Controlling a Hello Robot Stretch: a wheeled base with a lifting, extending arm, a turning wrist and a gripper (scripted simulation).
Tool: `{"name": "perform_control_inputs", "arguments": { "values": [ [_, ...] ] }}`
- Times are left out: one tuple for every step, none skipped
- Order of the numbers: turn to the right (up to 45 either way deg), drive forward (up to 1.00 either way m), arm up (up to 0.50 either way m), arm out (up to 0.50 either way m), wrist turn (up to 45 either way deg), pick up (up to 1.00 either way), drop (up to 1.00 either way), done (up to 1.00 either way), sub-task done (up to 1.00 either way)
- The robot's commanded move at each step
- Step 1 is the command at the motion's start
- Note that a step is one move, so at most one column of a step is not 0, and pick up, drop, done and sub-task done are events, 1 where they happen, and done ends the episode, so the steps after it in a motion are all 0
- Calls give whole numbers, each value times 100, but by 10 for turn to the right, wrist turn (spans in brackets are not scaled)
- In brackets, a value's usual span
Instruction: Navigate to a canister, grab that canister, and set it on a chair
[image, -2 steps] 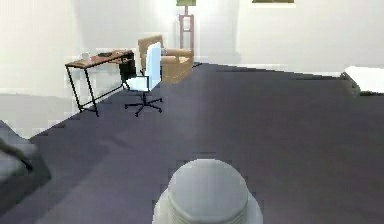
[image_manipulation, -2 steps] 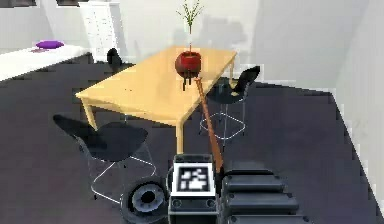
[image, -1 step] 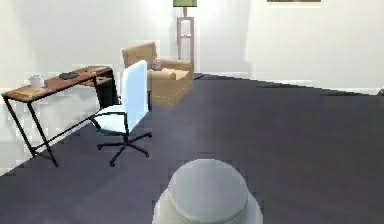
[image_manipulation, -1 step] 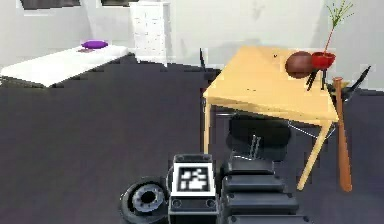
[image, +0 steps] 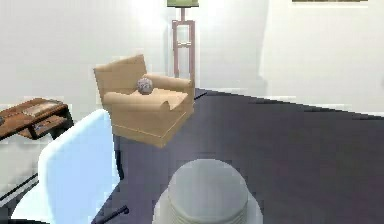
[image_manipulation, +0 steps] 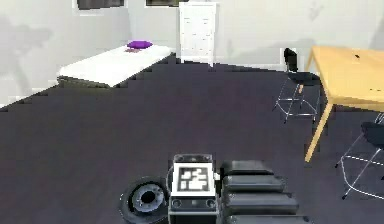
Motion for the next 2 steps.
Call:
{"name": "perform_control_inputs", "arguments": {
  "values": [
    [0,100,0,0,0,0,0,0,0],
    [-30,0,0,0,0,0,0,0,0]
  ]
}}
